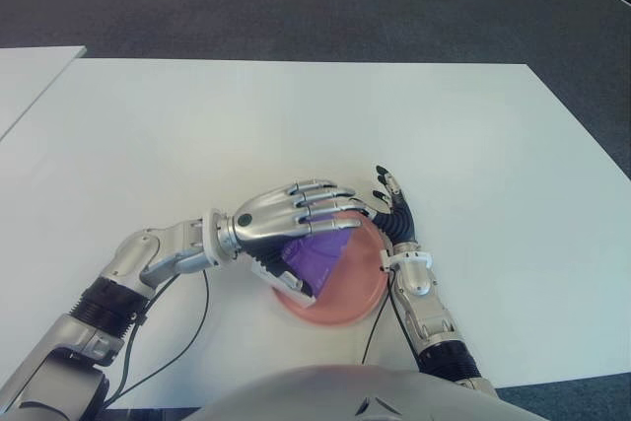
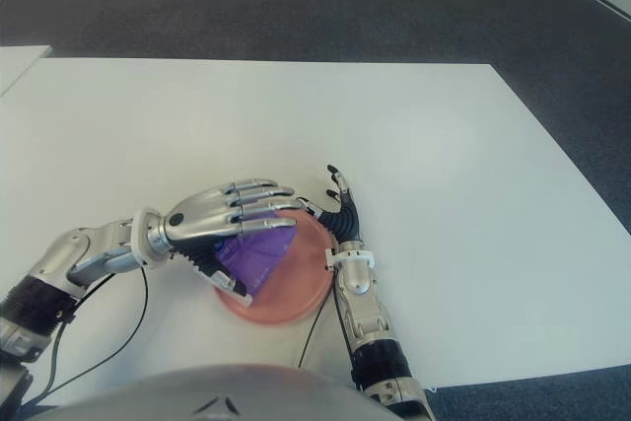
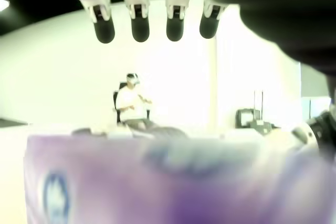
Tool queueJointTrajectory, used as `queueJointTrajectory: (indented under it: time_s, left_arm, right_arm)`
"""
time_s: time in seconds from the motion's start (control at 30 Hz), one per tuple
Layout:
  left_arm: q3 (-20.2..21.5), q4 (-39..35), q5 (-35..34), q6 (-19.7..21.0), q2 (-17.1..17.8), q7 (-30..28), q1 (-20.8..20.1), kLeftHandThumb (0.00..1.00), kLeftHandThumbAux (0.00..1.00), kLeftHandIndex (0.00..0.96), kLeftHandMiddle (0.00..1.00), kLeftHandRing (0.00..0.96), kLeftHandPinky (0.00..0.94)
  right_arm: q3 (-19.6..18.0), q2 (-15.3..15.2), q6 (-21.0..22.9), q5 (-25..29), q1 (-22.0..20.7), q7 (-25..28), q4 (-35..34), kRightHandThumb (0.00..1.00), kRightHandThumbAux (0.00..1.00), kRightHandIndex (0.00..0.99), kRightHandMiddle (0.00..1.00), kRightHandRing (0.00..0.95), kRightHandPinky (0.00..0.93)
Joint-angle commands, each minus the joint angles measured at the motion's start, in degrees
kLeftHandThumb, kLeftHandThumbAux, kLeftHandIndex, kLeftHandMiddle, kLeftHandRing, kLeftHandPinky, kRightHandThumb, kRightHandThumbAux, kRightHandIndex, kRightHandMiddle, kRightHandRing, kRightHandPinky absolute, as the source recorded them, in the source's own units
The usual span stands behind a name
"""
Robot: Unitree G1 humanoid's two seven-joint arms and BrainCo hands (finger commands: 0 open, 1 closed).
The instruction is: Put the tissue paper into the plate.
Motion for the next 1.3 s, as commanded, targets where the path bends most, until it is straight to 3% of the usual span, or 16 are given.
queueJointTrajectory:
  time_s: [0.03, 0.2, 0.3, 0.4, 0.5, 0.57, 0.7, 0.9, 1.3]
  left_arm:
    - [1.88, 3.19, -9.05, 1.02, -1.44, -1.53, -1.24, 0.057, 0.349, 0.000, 0.000, 0.000, 0.000]
    - [3.14, 6.27, -26.71, 0.64, -2.13, -5.87, -4.02, 0.084, 0.354, 0.000, 0.000, 0.000, 0.000]
    - [2.38, 9.17, -40.71, 2.47, -4.66, -9.74, -4.76, 0.095, 0.375, 0.000, 0.000, 0.000, 0.000]
    - [3.13, 10.15, -46.25, 3.45, -5.40, -11.51, -5.54, 0.094, 0.387, 0.000, 0.000, 0.000, 0.000]
    - [7.30, 5.06, -51.32, 8.74, -4.13, -11.78, -3.78, 0.084, 0.360, 0.000, 0.000, 0.000, 0.000]
    - [9.36, 3.38, -53.31, 11.40, -4.13, -11.95, -3.60, 0.080, 0.343, 0.000, 0.000, 0.000, 0.000]
    - [14.32, 1.48, -52.99, 17.54, -8.86, -7.56, -2.37, 0.079, 0.303, 0.000, 0.000, 0.000, 0.000]
    - [20.43, 1.01, -59.41, 24.03, -11.83, -10.06, -1.60, 0.073, 0.305, 0.000, 0.000, 0.000, 0.000]
    - [25.20, 1.62, -59.55, 24.90, -17.08, -11.80, -3.34, 0.041, 0.362, 0.000, 0.000, 0.000, 0.000]
  right_arm:
    - [-0.72, 1.01, 4.57, 2.79, 3.00, 2.12, 1.32, 0.070, 0.660, 0.122, 0.056, 0.000, 0.000]
    - [-2.03, 2.41, 6.99, 6.37, 2.65, 3.64, 1.36, 0.084, 0.644, 0.110, 0.058, 0.000, 0.000]
    - [-2.91, 3.32, 8.46, 8.26, 2.46, 4.19, 1.21, 0.088, 0.644, 0.096, 0.061, 0.000, 0.000]
    - [-3.23, 3.62, 8.84, 8.91, 2.45, 4.40, 1.11, 0.091, 0.647, 0.087, 0.064, 0.000, 0.000]
    - [-3.52, 3.95, 9.06, 9.33, 2.43, 4.33, 0.89, 0.093, 0.650, 0.078, 0.064, 0.000, 0.000]
    - [-3.61, 4.07, 9.23, 9.56, 2.44, 4.30, 0.75, 0.093, 0.652, 0.074, 0.064, 0.000, 0.000]
    - [-3.45, 4.21, 10.01, 9.12, 1.96, 4.11, 0.22, 0.096, 0.656, 0.070, 0.058, 0.000, 0.000]
    - [-3.72, 4.45, 10.74, 8.76, 2.31, 4.10, 0.13, 0.102, 0.661, 0.066, 0.058, 0.000, 0.000]
    - [-3.54, 4.65, 10.93, 8.14, 2.81, 3.89, -0.55, 0.114, 0.656, 0.066, 0.064, 0.000, 0.000]
